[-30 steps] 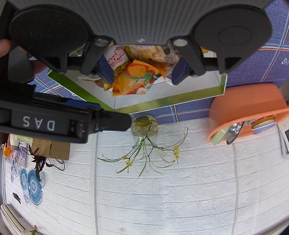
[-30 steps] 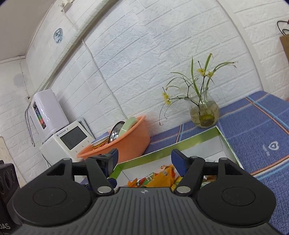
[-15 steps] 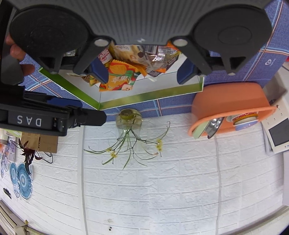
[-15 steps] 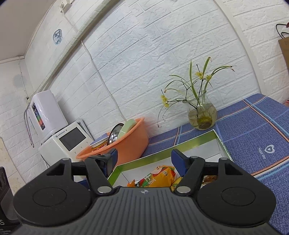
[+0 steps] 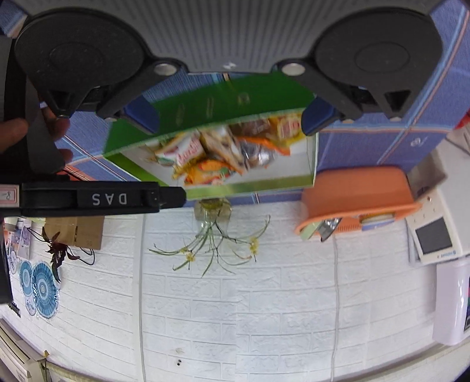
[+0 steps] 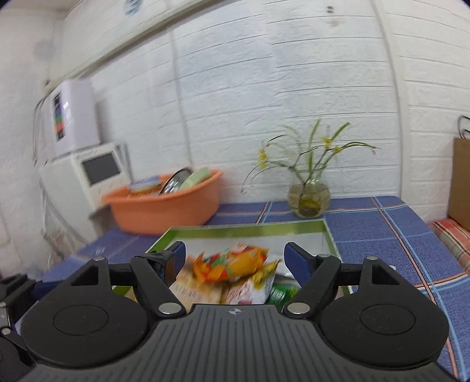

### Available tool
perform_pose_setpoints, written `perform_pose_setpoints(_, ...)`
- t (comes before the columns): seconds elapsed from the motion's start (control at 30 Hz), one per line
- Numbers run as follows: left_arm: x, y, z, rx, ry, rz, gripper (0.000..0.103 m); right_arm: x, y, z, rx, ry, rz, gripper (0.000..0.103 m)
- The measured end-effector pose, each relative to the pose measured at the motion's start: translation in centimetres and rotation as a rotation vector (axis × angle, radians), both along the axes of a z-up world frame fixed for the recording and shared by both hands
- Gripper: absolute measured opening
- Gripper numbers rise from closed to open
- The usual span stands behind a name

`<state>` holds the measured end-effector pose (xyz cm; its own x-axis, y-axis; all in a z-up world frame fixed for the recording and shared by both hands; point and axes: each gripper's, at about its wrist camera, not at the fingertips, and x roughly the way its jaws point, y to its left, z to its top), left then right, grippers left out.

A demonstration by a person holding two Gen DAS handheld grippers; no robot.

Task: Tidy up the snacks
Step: 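Move both grippers from the box toward the red snack bags on the table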

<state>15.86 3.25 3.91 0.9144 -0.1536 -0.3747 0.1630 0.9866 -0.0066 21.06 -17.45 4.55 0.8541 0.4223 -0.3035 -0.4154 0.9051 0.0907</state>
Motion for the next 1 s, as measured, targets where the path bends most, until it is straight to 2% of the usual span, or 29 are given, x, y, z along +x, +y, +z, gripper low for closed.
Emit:
perform_pose_setpoints(0.13,-3.4,-0.6,-1.2,0.003,0.01,-0.004,0.103,-3.5,-0.4,0.1,-0.045,-0.039,0.004,0.103)
perform_pose_setpoints(0.27,-5.8,-1.7,-2.2,0.028,0.019,-0.022,0.103,-6.4,-1.0,-0.9,-0.022,-0.014,-0.022,0.103)
perform_pose_setpoints(0.4,-6.9,-2.9,-3.0,0.036,0.046,-0.07,0.103,-8.5,-1.4,-1.8,-0.029,0.026,-0.126,0.103)
perform_pose_setpoints(0.53,-7.8,-3.3,-3.9,-0.009,0.086,-0.101,0.103,-10.2,-2.5,-2.7,-0.017,0.078,-0.209,0.103)
perform_pose_setpoints(0.73,-9.0,-3.6,-5.4,-0.025,0.138,-0.066,0.103,-12.4,-4.5,-3.9,0.069,0.124,-0.206,0.103)
perform_pose_setpoints(0.87,-9.3,-3.9,-6.2,-0.028,0.183,-0.073,0.103,-13.0,-4.6,-4.9,0.05,0.155,-0.215,0.103)
perform_pose_setpoints(1.0,-9.7,-4.1,-6.5,-0.032,0.194,-0.087,0.103,-13.2,-4.7,-5.5,0.048,0.183,-0.222,0.103)
